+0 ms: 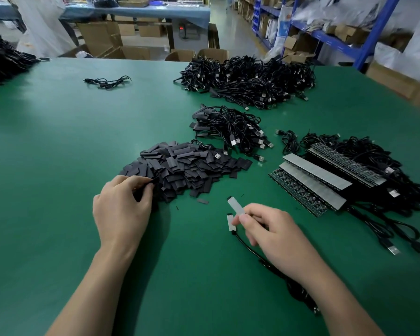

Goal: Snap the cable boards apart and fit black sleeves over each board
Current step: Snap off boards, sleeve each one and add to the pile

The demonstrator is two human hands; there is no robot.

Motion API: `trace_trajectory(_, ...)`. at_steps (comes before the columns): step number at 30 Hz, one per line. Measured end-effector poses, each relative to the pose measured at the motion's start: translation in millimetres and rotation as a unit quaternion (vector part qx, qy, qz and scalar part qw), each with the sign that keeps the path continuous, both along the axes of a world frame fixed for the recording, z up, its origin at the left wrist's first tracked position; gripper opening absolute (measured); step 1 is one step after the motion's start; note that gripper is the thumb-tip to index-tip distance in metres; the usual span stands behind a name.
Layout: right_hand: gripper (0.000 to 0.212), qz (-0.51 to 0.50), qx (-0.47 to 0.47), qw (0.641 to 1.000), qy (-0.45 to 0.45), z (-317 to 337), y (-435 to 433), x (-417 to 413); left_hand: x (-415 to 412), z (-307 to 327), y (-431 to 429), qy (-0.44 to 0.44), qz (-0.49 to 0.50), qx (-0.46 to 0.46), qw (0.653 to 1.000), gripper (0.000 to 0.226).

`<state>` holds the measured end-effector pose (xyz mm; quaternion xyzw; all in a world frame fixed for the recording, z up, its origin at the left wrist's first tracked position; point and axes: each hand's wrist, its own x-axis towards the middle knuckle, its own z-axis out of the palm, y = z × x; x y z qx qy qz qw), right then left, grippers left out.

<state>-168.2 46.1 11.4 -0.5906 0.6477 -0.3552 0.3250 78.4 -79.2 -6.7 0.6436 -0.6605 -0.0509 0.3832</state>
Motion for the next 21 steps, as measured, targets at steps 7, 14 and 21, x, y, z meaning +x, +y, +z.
trace_trajectory(7,0.029,-0.003,0.026,0.959,-0.283,11,1,1,-22,13,18,0.153,-0.245,-0.059,0.956,0.011)
trace_trajectory(14,0.020,0.014,-0.022,0.971,-0.237,5,1,8,-54,8,48,0.344,-0.447,0.170,0.808,0.022)
trace_trajectory(21,0.031,-0.039,-0.044,0.985,-0.164,-6,-2,12,-56,5,50,0.140,-0.432,-0.008,0.891,0.023)
